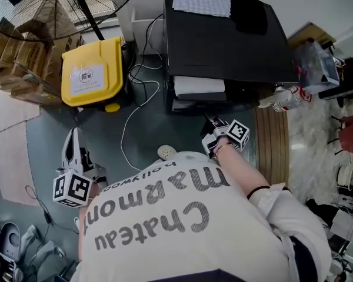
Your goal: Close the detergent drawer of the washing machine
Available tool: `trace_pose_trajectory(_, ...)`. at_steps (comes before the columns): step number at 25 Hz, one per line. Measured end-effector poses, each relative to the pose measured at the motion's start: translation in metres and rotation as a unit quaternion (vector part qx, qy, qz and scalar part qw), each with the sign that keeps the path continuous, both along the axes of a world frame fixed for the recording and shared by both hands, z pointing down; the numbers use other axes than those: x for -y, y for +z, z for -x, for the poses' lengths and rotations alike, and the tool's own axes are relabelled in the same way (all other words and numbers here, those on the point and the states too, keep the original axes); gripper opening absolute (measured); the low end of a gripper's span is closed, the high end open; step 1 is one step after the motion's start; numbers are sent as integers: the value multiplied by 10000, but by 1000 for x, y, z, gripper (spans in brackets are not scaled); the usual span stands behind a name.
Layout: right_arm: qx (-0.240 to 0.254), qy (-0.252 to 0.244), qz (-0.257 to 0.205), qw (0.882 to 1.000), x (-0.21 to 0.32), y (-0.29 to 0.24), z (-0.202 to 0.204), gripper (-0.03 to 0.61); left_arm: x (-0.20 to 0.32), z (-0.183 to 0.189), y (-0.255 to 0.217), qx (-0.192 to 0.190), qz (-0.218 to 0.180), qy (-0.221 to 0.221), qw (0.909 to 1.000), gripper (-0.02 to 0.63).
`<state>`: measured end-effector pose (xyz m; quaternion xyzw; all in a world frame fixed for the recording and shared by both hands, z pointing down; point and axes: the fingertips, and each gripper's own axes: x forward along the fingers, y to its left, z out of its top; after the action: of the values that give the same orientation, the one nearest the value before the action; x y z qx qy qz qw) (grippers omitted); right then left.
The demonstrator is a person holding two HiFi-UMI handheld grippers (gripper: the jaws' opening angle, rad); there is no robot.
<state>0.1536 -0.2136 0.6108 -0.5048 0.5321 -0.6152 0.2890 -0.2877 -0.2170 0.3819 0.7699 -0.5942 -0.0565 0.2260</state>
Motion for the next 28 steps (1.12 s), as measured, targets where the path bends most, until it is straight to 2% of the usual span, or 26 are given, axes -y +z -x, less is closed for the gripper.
trace_pose_trajectory(7, -60, -27, 124, 9999, 7, 1, -1, 76, 2, 1, 1, -29, 8, -95, 10000, 8)
trace_pose_trajectory(28, 38, 15, 29, 10000, 43, 0, -3, 75, 5, 13, 3, 3, 87, -379, 9992, 8)
